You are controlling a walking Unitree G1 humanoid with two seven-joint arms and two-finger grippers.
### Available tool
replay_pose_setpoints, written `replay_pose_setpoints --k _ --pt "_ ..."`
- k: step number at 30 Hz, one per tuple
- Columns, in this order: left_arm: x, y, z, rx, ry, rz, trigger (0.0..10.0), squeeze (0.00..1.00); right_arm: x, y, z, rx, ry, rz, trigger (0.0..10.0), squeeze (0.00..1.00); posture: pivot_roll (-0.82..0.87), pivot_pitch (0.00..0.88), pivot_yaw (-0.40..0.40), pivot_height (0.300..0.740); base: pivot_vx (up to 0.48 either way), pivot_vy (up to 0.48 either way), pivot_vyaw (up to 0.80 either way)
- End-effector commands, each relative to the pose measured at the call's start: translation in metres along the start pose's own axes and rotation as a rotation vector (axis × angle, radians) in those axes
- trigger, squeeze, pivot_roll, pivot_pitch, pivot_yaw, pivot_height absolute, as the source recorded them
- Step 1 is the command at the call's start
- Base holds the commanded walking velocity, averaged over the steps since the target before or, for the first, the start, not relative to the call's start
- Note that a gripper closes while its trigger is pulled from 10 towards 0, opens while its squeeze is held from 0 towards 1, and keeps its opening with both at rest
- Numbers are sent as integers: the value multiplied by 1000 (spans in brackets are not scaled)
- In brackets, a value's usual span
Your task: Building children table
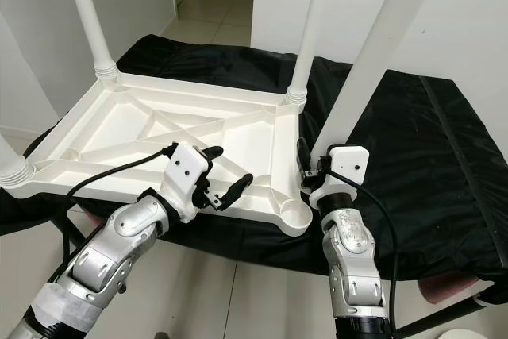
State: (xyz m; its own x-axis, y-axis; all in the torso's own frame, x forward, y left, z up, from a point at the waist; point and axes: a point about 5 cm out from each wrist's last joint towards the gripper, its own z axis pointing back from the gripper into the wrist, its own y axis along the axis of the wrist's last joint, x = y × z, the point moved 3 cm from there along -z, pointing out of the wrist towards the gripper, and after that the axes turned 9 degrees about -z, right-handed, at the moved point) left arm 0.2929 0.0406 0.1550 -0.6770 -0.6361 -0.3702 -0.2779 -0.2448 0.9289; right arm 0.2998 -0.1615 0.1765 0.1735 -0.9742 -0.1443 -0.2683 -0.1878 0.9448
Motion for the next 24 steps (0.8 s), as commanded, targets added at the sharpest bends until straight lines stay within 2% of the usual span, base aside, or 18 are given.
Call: replay_pose_setpoints --k 1,14,18,24 --pt "19 -3 2 3 -195 -19 10000 0 -4 3 1 17 25 -3 10000 0 -18 0 -43 740 0 0 0" --pt "24 -4 8 -13 -234 -20 10000 0 -9 -18 15 -64 73 3 10000 0 -13 0 -45 740 0 0 0" --pt "22 -4 6 -11 -222 -23 10000 0 -9 -21 18 -82 82 1 10000 0 -13 0 -49 740 0 0 0" --pt "18 -2 6 -7 -210 -28 10000 0 -7 -37 30 -153 105 18 10000 0 -14 3 -51 740 0 0 0"
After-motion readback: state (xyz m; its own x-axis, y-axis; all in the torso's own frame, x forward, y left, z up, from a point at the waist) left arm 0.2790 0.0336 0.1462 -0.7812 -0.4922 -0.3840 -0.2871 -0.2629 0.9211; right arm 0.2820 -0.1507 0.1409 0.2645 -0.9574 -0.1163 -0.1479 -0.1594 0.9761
